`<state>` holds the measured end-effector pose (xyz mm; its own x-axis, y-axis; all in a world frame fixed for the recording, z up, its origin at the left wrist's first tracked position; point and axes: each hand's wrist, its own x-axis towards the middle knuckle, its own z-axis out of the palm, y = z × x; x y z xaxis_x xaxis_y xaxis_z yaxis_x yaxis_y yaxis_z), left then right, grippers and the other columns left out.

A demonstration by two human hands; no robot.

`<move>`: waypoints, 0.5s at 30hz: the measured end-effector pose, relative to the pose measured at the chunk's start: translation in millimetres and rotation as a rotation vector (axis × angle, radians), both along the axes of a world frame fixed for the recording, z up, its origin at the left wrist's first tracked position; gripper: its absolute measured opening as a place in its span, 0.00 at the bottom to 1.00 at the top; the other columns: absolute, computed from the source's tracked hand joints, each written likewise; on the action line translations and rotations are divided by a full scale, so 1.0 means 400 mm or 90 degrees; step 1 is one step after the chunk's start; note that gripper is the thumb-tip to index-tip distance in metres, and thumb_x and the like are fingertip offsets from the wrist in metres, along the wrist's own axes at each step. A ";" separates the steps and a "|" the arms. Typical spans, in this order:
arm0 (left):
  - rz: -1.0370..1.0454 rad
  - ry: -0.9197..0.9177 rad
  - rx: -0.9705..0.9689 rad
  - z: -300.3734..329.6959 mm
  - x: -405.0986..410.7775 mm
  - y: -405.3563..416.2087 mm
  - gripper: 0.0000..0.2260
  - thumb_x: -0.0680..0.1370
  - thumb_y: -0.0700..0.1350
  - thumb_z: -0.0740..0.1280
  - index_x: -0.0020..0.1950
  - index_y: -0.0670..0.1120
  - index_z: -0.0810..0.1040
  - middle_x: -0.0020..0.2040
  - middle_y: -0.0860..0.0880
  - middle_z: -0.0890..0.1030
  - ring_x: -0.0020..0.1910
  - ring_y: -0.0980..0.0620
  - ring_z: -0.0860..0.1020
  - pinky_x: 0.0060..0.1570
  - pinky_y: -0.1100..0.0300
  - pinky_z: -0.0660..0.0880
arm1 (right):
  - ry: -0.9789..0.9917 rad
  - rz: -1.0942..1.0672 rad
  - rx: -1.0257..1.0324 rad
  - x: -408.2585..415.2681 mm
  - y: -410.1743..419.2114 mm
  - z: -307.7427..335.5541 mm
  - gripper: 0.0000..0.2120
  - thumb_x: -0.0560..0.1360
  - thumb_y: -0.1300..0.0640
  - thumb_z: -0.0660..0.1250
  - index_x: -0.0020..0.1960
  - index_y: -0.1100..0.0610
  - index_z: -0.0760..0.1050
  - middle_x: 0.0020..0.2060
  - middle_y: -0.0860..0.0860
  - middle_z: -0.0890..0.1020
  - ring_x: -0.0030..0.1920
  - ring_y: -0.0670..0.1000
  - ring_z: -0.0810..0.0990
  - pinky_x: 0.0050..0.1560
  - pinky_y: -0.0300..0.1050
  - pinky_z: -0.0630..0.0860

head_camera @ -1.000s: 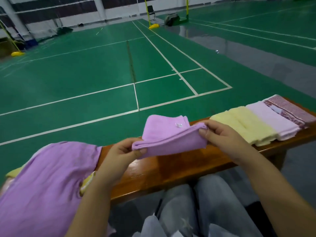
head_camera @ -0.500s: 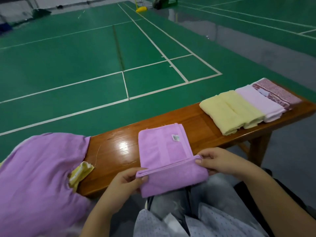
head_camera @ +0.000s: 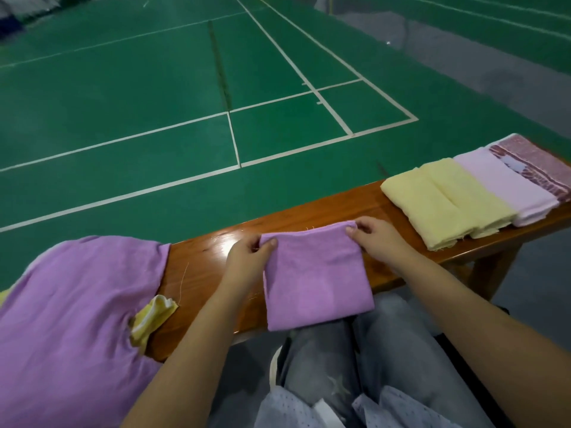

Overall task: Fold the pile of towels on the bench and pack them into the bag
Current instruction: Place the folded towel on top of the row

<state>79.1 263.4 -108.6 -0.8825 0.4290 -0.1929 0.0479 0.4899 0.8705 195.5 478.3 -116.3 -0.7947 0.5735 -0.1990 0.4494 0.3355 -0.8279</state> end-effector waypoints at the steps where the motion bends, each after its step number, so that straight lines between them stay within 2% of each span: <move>1: 0.007 0.017 -0.024 -0.020 -0.022 0.016 0.08 0.79 0.47 0.66 0.48 0.42 0.79 0.45 0.45 0.81 0.43 0.48 0.78 0.46 0.50 0.77 | -0.027 0.006 0.033 -0.020 0.006 -0.015 0.14 0.80 0.50 0.60 0.61 0.56 0.74 0.55 0.50 0.79 0.53 0.50 0.76 0.50 0.45 0.73; 4: 0.011 0.047 -0.092 -0.068 -0.067 0.044 0.07 0.79 0.46 0.65 0.44 0.44 0.77 0.41 0.48 0.79 0.41 0.50 0.74 0.36 0.59 0.69 | -0.097 0.028 0.112 -0.063 0.019 -0.058 0.15 0.81 0.50 0.59 0.61 0.58 0.73 0.57 0.54 0.79 0.52 0.52 0.76 0.48 0.45 0.72; 8: 0.040 0.085 -0.164 -0.100 -0.079 0.055 0.09 0.80 0.46 0.63 0.40 0.48 0.74 0.35 0.54 0.75 0.34 0.58 0.71 0.30 0.62 0.62 | -0.143 0.027 0.200 -0.102 0.025 -0.078 0.15 0.81 0.50 0.59 0.62 0.57 0.73 0.58 0.55 0.79 0.50 0.52 0.76 0.46 0.43 0.71; 11: 0.059 0.090 -0.180 -0.108 -0.084 0.060 0.08 0.81 0.47 0.62 0.43 0.47 0.73 0.37 0.53 0.75 0.36 0.55 0.72 0.30 0.61 0.62 | -0.185 0.031 0.242 -0.123 0.026 -0.086 0.16 0.81 0.48 0.58 0.64 0.55 0.71 0.59 0.54 0.78 0.55 0.55 0.78 0.49 0.45 0.73; 15: 0.045 0.073 -0.209 -0.110 -0.105 0.059 0.09 0.82 0.49 0.59 0.47 0.45 0.72 0.45 0.48 0.78 0.41 0.52 0.72 0.31 0.62 0.62 | -0.211 0.035 0.252 -0.137 0.029 -0.092 0.16 0.81 0.46 0.58 0.63 0.54 0.71 0.59 0.54 0.78 0.53 0.55 0.78 0.46 0.44 0.72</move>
<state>37.1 287.0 -152.5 -0.9319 0.2972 -0.2078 0.0919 0.7478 0.6575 140.7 490.0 -153.2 -0.7573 0.6145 -0.2210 0.6383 0.6250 -0.4494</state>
